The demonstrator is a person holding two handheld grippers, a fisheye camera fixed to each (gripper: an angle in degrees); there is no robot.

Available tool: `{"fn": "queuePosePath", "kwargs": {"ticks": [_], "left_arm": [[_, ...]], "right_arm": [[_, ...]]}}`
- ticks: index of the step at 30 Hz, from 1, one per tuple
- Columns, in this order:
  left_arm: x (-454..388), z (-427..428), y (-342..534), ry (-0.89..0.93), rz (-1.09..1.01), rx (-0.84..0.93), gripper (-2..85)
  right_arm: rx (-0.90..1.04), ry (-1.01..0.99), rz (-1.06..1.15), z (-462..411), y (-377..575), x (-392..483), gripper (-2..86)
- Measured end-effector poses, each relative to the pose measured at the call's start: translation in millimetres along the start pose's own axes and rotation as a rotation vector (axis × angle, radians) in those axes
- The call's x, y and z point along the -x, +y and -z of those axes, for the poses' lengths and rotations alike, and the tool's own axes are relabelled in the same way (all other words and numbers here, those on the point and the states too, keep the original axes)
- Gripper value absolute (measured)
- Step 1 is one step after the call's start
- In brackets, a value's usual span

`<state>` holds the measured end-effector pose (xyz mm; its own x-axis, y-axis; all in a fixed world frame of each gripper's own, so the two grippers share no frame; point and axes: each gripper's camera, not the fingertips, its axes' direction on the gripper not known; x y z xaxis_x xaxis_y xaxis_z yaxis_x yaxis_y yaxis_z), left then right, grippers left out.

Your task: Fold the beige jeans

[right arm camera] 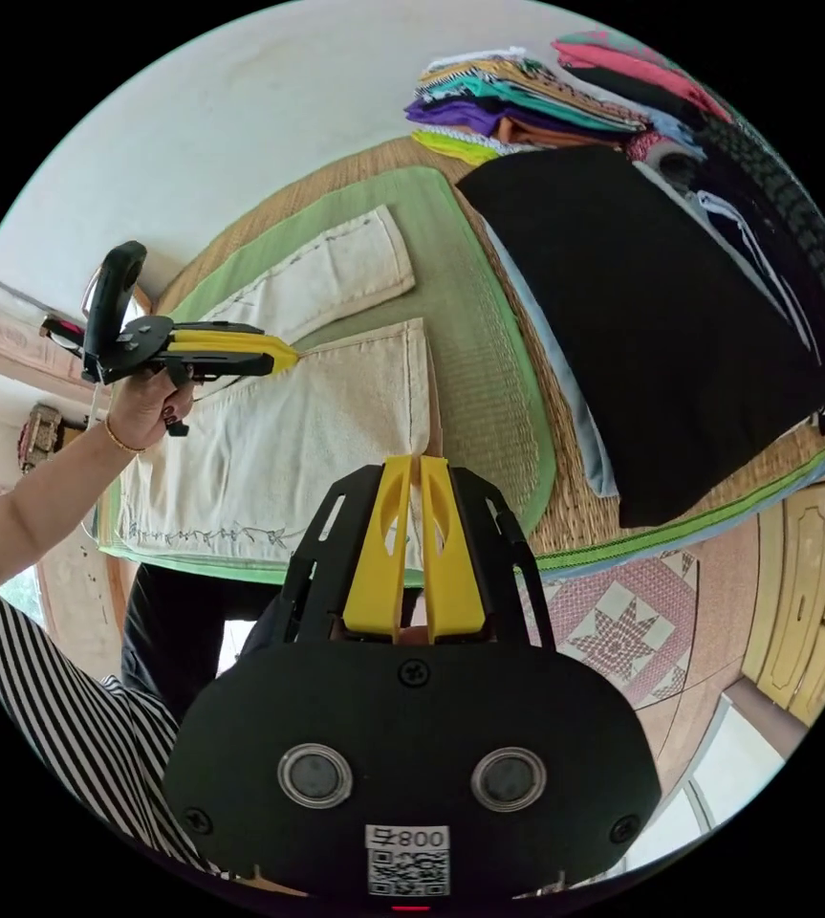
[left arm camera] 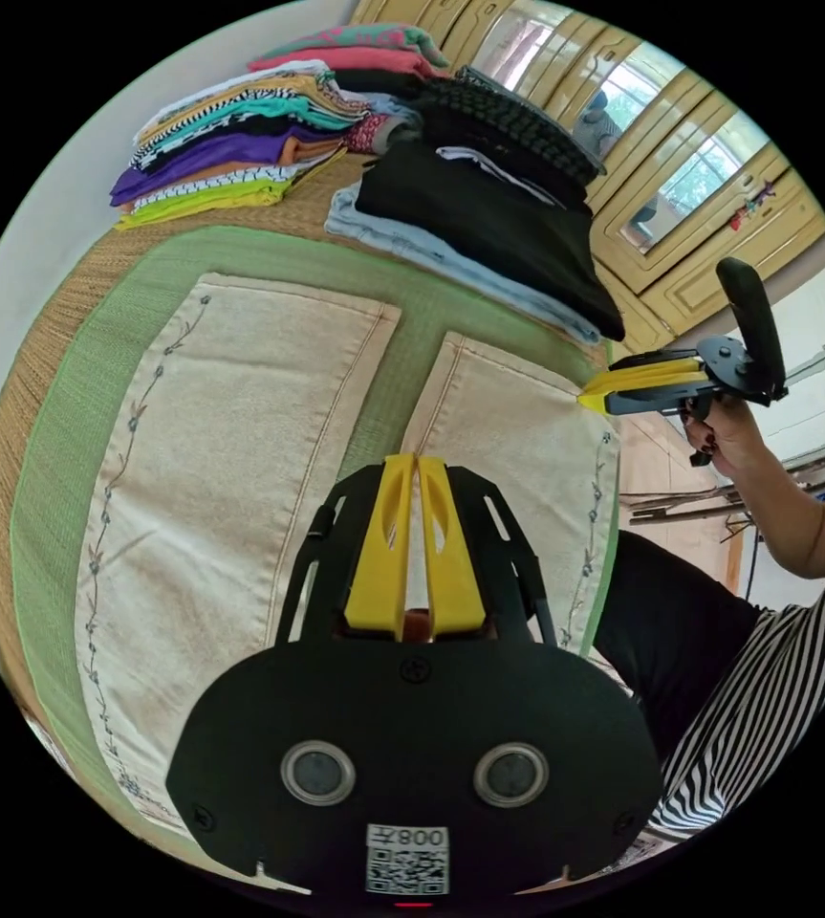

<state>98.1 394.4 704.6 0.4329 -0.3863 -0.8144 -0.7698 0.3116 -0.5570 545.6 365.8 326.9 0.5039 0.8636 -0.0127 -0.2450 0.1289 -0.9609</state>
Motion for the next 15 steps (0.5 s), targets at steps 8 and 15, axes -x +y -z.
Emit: {"fn": "queuePosePath", "kwargs": {"ticks": [8, 15], "left_arm": [[3.1, 66.2, 77.0, 0.094, 0.208, -0.167, 1.9], [9.8, 153.5, 273.2, 0.016, 0.671, -0.261, 1.8]], "right_arm": [[-0.047, -0.022, -0.062, -30.6, -7.2, -8.2, 2.6], [-0.113, -0.126, 0.1, -50.4, -36.3, 36.9, 0.4]]}}
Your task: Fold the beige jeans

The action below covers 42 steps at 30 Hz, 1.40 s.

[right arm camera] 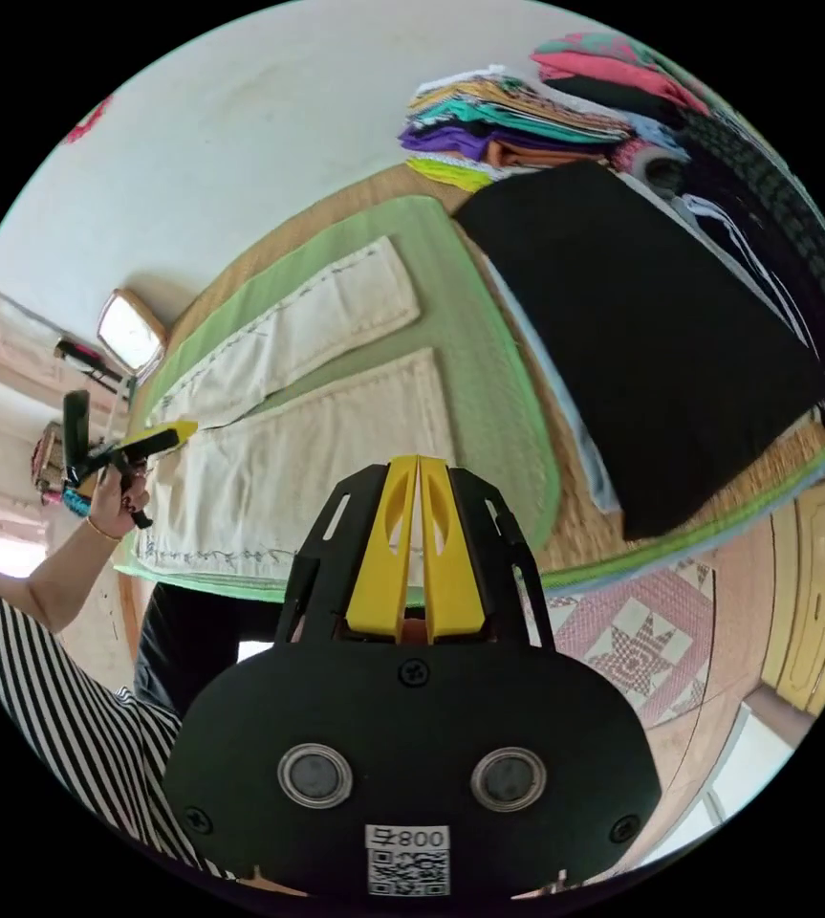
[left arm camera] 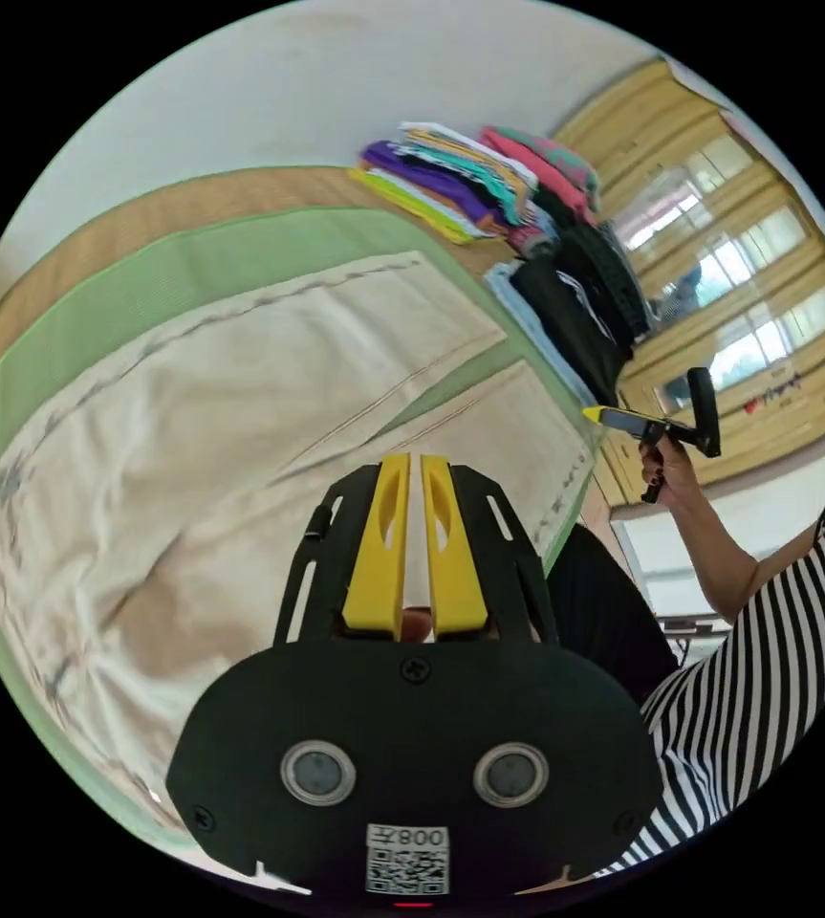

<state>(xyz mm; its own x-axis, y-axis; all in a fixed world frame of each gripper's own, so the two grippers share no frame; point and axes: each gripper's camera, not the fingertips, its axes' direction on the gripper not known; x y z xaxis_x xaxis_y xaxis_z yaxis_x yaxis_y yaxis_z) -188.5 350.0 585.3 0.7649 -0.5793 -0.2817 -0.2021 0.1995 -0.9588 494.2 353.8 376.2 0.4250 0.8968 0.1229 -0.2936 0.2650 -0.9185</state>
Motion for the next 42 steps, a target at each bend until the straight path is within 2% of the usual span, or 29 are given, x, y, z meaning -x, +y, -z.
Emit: {"fn": "queuePosePath", "kwargs": {"ticks": [4, 8, 11, 13, 17, 19, 24, 27, 30, 31, 33, 40, 42], "left_arm": [[63.0, 67.9, 82.8, -0.131, 0.292, -0.053, 1.0], [95.1, 107.4, 127.6, -0.192, 0.411, -0.104, 0.4], [111.5, 126.5, 149.5, -0.245, 0.438, -0.106, 0.2], [120.3, 132.8, 165.2, -0.276, 0.449, -0.059, 0.2], [119.9, 151.5, 192.0, -0.28, 0.398, -0.106, 0.1], [120.3, 166.5, 207.0, -0.272, 0.387, -0.132, 0.1], [111.1, 202.0, 227.8, -0.259, 0.365, -0.156, 0.1], [88.0, 217.5, 233.5, -0.115, 0.239, -0.204, 0.1], [68.2, 209.7, 236.1, -0.064, 0.147, -0.087, 0.2], [63.9, 205.5, 240.5, -0.083, 0.145, -0.025, 0.2], [60.0, 215.0, 252.0, -0.1, 0.149, -0.054, 0.1], [62.7, 256.5, 280.4, -0.034, 0.145, -0.05, 0.3], [66.8, 276.8, 291.4, -0.019, 0.182, -0.121, 0.4]], "right_arm": [[0.101, -0.204, 0.298, -73.0, -46.1, 95.4, 0.2], [0.193, -0.303, 0.572, -144.2, -76.5, 201.8, 0.2], [0.228, -0.25, 0.732, -202.9, -93.5, 274.4, 0.2], [0.247, -0.138, 0.809, -253.7, -102.6, 311.9, 0.1], [0.308, 0.007, 0.832, -322.5, -118.0, 329.6, 0.1], [0.355, -0.008, 0.797, -357.1, -131.6, 325.2, 0.1], [0.375, -0.069, 0.753, -382.4, -146.1, 323.3, 0.0], [0.291, -0.083, 0.671, -382.0, -159.2, 308.7, 0.0], [0.267, -0.066, 0.577, -405.3, -181.5, 294.9, 0.0], [0.273, -0.016, 0.57, -421.8, -188.0, 293.4, 0.0], [0.33, 0.072, 0.578, -453.5, -193.5, 291.6, 0.0], [0.301, 0.026, 0.597, -500.9, -206.8, 288.5, 0.3], [0.294, 0.028, 0.618, -506.9, -203.6, 293.3, 0.6]]}}
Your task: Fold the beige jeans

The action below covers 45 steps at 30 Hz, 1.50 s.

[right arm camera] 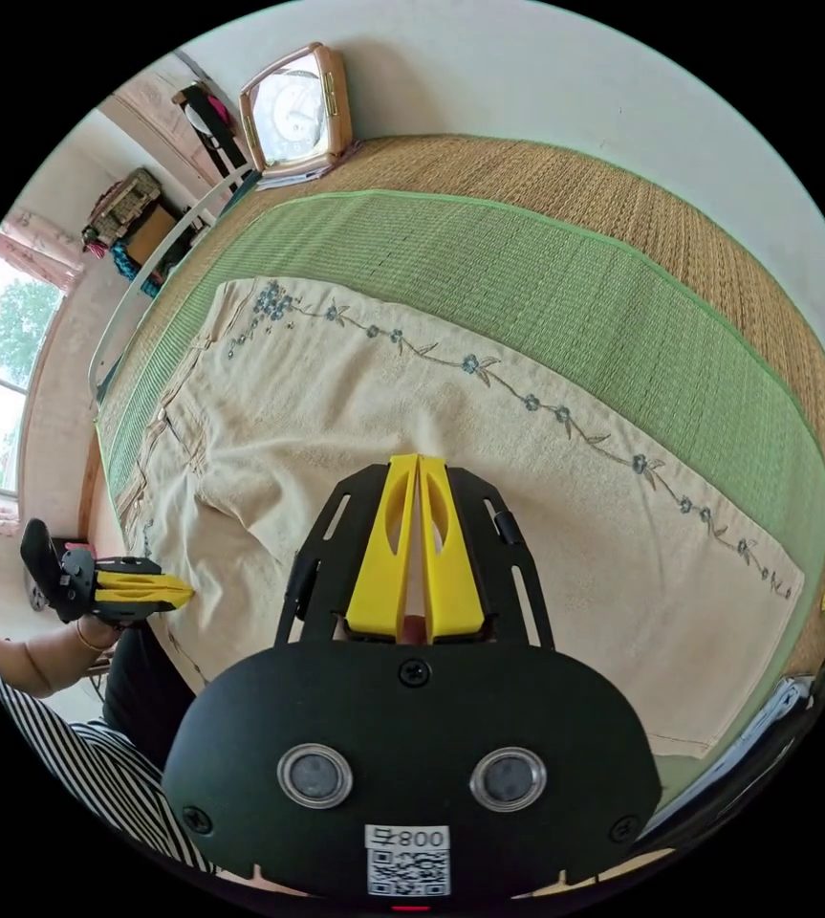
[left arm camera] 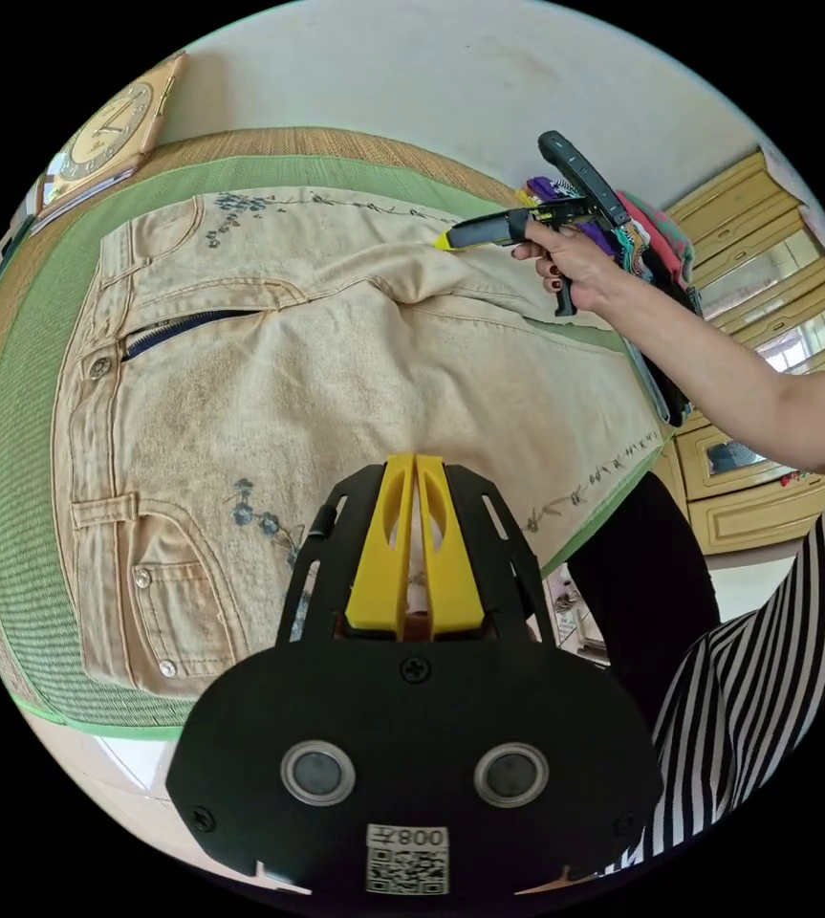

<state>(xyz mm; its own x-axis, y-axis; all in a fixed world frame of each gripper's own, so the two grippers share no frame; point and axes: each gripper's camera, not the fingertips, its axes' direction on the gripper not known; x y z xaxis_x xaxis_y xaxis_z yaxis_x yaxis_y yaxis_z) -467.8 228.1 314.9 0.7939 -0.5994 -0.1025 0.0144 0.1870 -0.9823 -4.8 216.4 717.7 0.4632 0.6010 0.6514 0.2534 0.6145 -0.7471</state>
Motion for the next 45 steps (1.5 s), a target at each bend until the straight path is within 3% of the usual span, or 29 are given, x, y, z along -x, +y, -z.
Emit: {"fn": "queuePosePath", "kwargs": {"ticks": [4, 8, 13, 18, 29, 40, 45], "left_arm": [[27.2, 51.3, 18.7, -0.094, 0.127, -0.146, 1.1], [50.1, 76.0, 25.4, -0.184, 0.188, -0.145, 2.9], [62.9, 104.9, 32.9, -0.273, 0.224, -0.185, 4.3], [66.2, 121.3, 35.6, -0.307, 0.219, -0.201, 4.7], [67.5, 143.4, 47.9, -0.316, 0.227, -0.186, 3.5], [64.6, 160.3, 47.1, -0.343, 0.22, -0.153, 0.9], [64.4, 166.4, 47.1, -0.338, 0.227, -0.153, 0.3]], "right_arm": [[-0.065, -0.125, 0.149, -9.0, -7.2, 42.1, 2.2], [-0.05, -0.176, 0.351, -36.8, -27.1, 107.2, 6.4], [-0.023, -0.056, 0.594, -97.4, -56.4, 186.0, 8.9], [-0.025, 0.022, 0.682, -140.0, -74.5, 209.1, 8.5], [-0.024, 0.03, 0.692, -194.0, -91.4, 196.9, 4.2], [-0.094, -0.398, 0.446, -197.7, -118.4, 111.0, 0.3], [-0.068, -0.397, 0.461, -212.1, -117.6, 97.7, 0.9]]}}
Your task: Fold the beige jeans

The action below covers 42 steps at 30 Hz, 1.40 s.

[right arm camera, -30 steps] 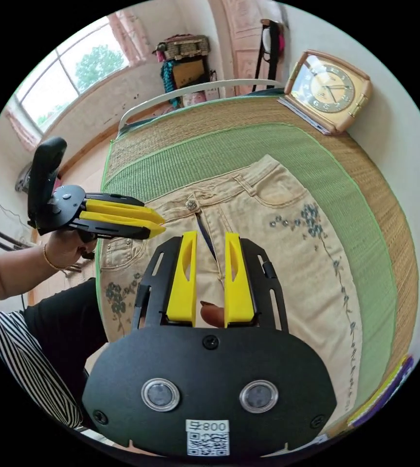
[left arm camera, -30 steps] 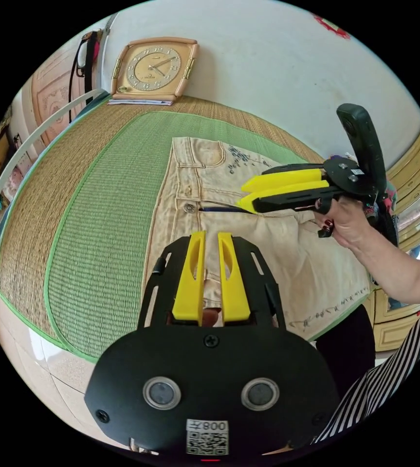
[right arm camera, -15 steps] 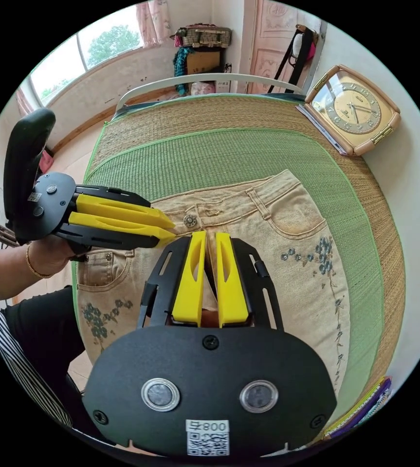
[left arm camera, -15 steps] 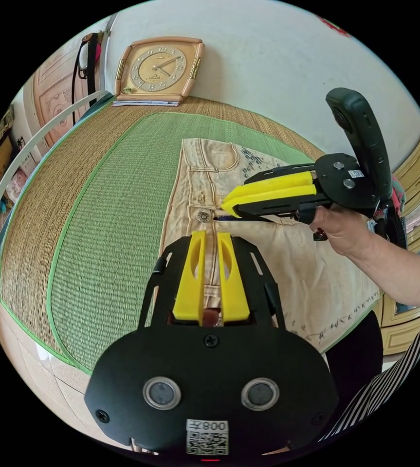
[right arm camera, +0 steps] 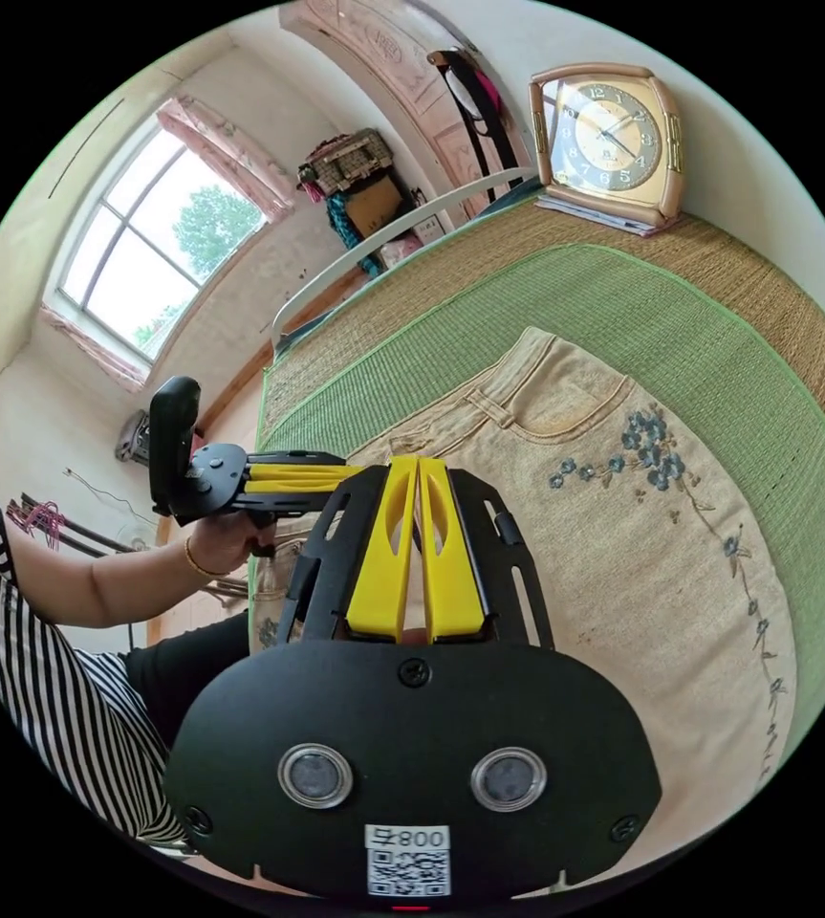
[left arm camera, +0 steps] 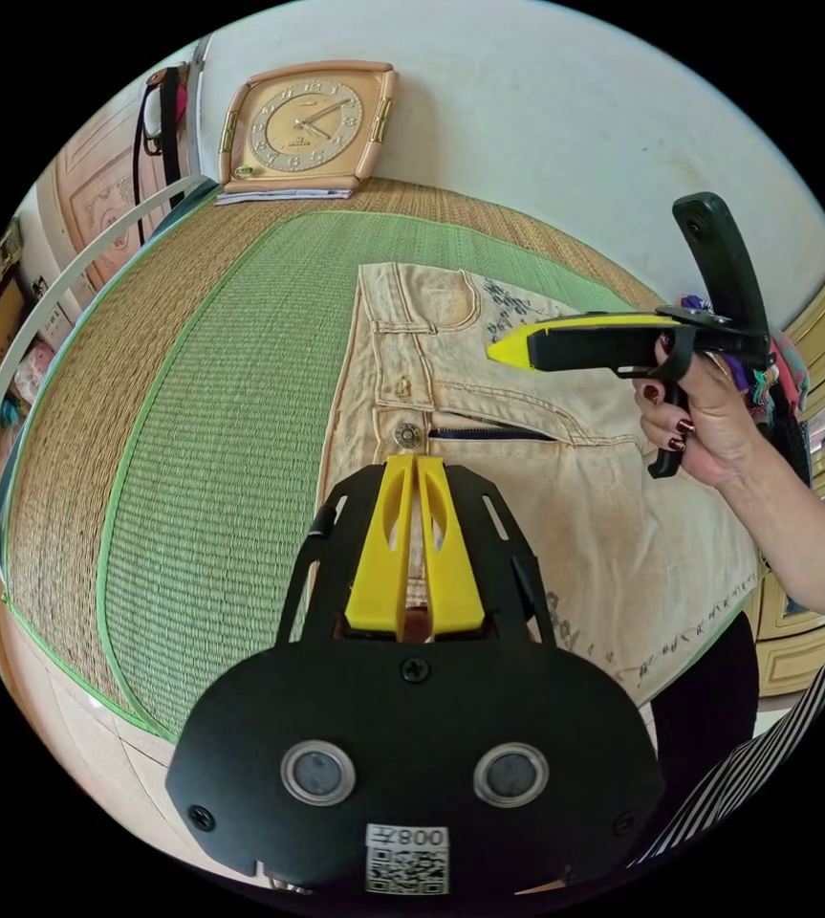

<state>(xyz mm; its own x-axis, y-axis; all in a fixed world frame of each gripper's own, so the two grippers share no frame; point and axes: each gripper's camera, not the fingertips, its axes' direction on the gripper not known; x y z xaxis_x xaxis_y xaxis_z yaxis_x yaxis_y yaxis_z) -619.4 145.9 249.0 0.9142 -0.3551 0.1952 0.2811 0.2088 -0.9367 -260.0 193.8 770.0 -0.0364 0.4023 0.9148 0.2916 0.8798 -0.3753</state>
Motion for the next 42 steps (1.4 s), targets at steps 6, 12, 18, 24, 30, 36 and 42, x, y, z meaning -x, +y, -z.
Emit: {"fn": "queuePosePath", "kwargs": {"ticks": [6, 12, 18, 24, 30, 36, 42], "left_arm": [[3.4, 9.5, 0.5, 0.022, 0.016, -0.006, 0.2], [2.7, 16.0, -1.0, 0.013, 0.01, -0.005, 0.2], [4.9, 20.9, -4.7, 0.026, 0.012, 0.0, 0.2], [5.8, 25.5, -8.9, 0.026, 0.007, 0.001, 0.2], [7.1, 28.5, -18.1, 0.024, -0.002, 0.007, 0.1], [14.5, 32.6, -21.4, 0.07, 0.029, -0.004, 0.1], [21.8, 52.8, -18.6, 0.055, 0.092, -0.091, 0.1]], "right_arm": [[0.101, 0.146, 0.186, -32.5, 1.7, 25.4, 6.6], [0.143, 0.347, 0.249, -56.0, 5.2, 31.6, 5.2], [0.12, 0.392, 0.27, -54.9, 12.6, 29.8, 1.5], [0.013, 0.259, 0.139, -24.9, 16.5, -0.3, 0.3], [-0.083, 0.021, 0.05, 6.7, 25.6, -32.1, 0.1], [0.025, 0.023, 0.153, -5.5, 29.9, -22.8, 0.2], [0.127, 0.091, 0.177, -27.7, 33.6, -23.5, 0.3]]}}
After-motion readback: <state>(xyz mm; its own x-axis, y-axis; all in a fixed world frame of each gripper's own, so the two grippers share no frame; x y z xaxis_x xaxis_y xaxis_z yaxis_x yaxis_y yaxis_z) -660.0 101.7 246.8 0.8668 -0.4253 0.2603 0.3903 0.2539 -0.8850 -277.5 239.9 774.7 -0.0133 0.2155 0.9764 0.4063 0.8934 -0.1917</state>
